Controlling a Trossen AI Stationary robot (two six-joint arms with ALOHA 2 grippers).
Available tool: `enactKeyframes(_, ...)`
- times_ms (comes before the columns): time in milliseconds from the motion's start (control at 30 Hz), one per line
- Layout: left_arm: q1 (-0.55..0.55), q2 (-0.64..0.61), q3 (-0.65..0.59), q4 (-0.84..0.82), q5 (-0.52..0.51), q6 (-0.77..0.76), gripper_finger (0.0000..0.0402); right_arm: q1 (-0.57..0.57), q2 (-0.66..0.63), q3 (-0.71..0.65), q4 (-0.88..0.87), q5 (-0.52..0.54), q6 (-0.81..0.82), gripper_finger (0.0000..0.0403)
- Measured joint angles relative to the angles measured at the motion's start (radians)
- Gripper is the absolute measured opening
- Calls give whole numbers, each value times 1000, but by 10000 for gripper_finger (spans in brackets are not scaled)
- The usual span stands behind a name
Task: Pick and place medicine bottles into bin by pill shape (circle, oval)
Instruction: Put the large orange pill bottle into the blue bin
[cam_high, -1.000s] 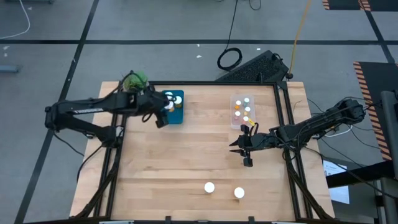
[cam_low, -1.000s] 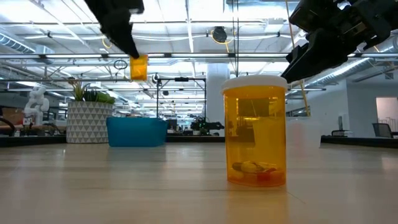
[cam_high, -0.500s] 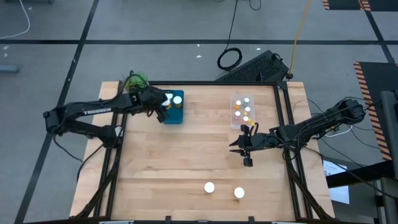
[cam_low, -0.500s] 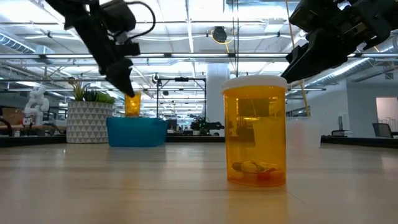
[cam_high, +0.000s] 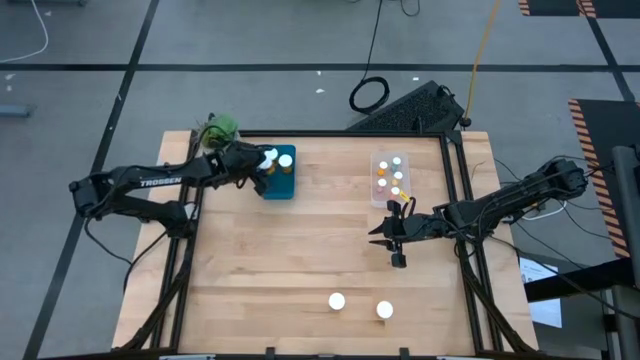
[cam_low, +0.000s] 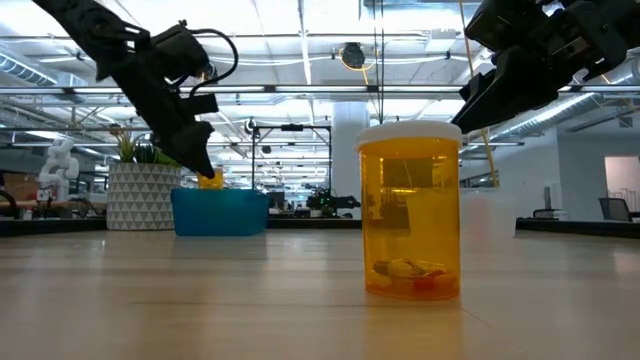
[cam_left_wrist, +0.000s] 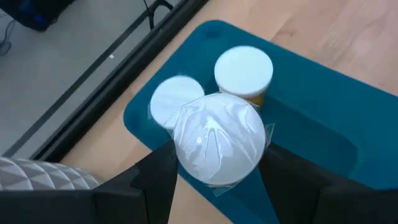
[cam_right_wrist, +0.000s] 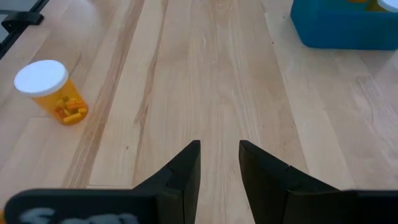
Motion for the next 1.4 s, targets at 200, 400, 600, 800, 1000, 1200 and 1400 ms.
enactKeyframes(200,6,64,-11,31,0,14,214,0,0,0,0,0,-4,102)
enactKeyframes(400,8,132,-11,54,0,6,214,0,0,0,0,0,-1,102)
enactKeyframes(600,8,148,-11,63,0,7,214,0,0,0,0,0,0,102)
enactKeyframes(800,8,148,-11,67,0,19,221,0,0,0,0,0,0,102)
enactKeyframes(1000,5,148,-11,74,-13,15,278,0,0,0,0,0,0,102)
enactKeyframes(1200,-36,148,18,35,-27,-4,327,0,0,0,0,0,8,102)
enactKeyframes(1400,-121,148,125,-112,-110,-44,333,0,0,0,0,0,9,102)
